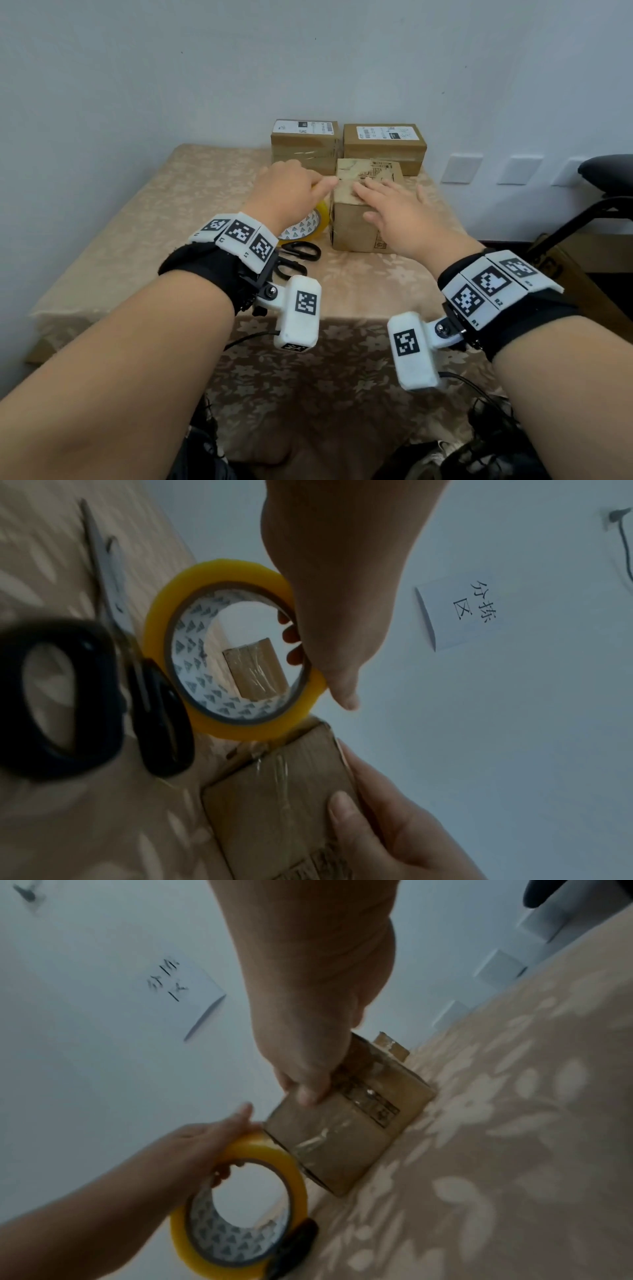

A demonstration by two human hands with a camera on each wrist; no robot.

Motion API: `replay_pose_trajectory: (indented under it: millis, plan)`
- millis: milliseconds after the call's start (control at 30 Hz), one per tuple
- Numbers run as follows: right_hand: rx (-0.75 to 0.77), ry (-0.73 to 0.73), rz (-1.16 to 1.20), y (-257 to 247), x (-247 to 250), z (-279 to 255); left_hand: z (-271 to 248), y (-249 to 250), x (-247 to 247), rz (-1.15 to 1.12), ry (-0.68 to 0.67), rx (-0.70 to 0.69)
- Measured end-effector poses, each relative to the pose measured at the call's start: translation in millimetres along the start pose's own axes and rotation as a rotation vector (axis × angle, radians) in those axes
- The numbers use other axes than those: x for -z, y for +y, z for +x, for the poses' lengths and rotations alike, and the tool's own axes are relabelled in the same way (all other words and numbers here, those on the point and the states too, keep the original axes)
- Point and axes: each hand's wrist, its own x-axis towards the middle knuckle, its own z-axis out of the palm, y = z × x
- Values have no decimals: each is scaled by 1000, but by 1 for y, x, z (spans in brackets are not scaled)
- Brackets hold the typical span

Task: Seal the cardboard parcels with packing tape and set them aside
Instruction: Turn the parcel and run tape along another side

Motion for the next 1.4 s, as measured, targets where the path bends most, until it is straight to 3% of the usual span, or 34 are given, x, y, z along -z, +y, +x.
replay_pose_trajectory:
  millis: [167, 300, 500, 700, 933, 1067, 1400]
  plan:
    - [-28, 124, -74, 8, -3, 3, -9, -16, 1, -252, -83, 10]
    - [-25, 151, -68, 9, -1, 7, -17, -22, 1, -451, -4, -29]
    - [-71, 249, 194, -24, 1, 12, -14, -23, -4, -402, 12, -96]
    - [-139, 176, -25, -26, -15, 26, -14, -20, 2, -418, 49, -80]
    - [-131, 137, -60, -21, -13, 26, -18, -32, 14, -112, -145, -83]
    - [-175, 149, -45, -28, -12, 30, -18, -28, 15, 125, -117, -122]
    - [-268, 180, -198, -44, -24, 39, -13, -13, 5, 240, -120, -198]
